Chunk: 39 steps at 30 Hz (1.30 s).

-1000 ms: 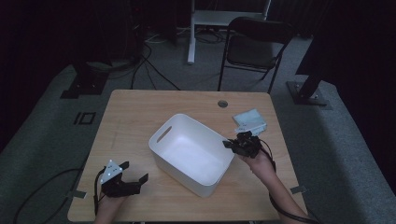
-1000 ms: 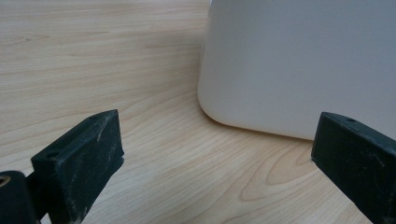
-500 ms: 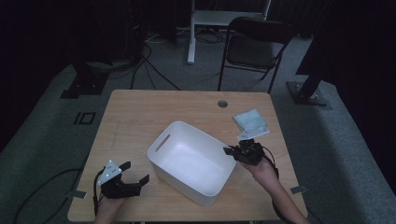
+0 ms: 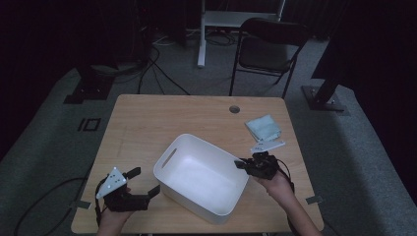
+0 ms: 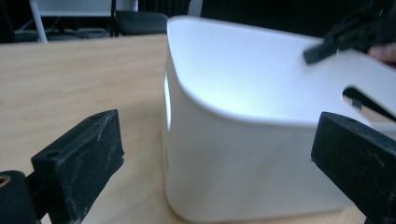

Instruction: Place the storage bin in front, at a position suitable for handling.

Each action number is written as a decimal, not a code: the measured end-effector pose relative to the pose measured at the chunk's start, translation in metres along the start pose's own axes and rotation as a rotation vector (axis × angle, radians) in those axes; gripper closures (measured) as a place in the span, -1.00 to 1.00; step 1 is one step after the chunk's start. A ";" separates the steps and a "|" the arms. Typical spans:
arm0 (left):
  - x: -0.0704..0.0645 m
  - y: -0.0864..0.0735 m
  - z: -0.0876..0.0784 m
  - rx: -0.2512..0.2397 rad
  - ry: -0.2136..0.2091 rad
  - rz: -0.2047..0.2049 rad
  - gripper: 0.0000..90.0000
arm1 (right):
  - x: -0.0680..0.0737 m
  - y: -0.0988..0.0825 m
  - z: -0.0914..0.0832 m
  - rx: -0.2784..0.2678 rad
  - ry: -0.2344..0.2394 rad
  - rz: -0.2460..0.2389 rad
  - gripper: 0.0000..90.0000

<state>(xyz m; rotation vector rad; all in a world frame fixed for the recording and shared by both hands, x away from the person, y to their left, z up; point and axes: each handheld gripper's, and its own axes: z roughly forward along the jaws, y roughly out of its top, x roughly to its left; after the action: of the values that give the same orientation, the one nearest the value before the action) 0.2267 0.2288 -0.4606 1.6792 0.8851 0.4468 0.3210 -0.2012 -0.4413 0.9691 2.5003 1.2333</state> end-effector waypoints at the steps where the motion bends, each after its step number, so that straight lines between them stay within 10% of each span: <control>1: 0.001 0.003 0.000 -0.001 0.002 0.004 -0.95 | 0.000 0.000 0.000 -0.002 -0.008 0.004 0.65; 12: 0.023 0.033 0.034 0.077 -0.074 0.014 -0.84 | 0.008 -0.006 -0.024 -0.137 -0.036 0.086 0.19; 17: 0.026 0.033 0.049 0.096 -0.060 0.020 -0.36 | 0.010 -0.011 -0.030 -0.208 -0.033 0.147 0.19; 28: 0.023 0.034 0.063 0.136 -0.013 0.039 0.47 | 0.022 -0.016 -0.032 -0.209 -0.087 0.127 0.55; 39: 0.019 0.025 0.066 0.127 0.048 0.031 0.82 | 0.014 -0.017 -0.030 -0.173 -0.090 0.151 0.89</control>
<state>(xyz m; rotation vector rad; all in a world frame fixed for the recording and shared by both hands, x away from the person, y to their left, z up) 0.2930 0.1972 -0.4595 1.8065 0.9403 0.4609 0.2892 -0.2184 -0.4334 1.1577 2.2452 1.3893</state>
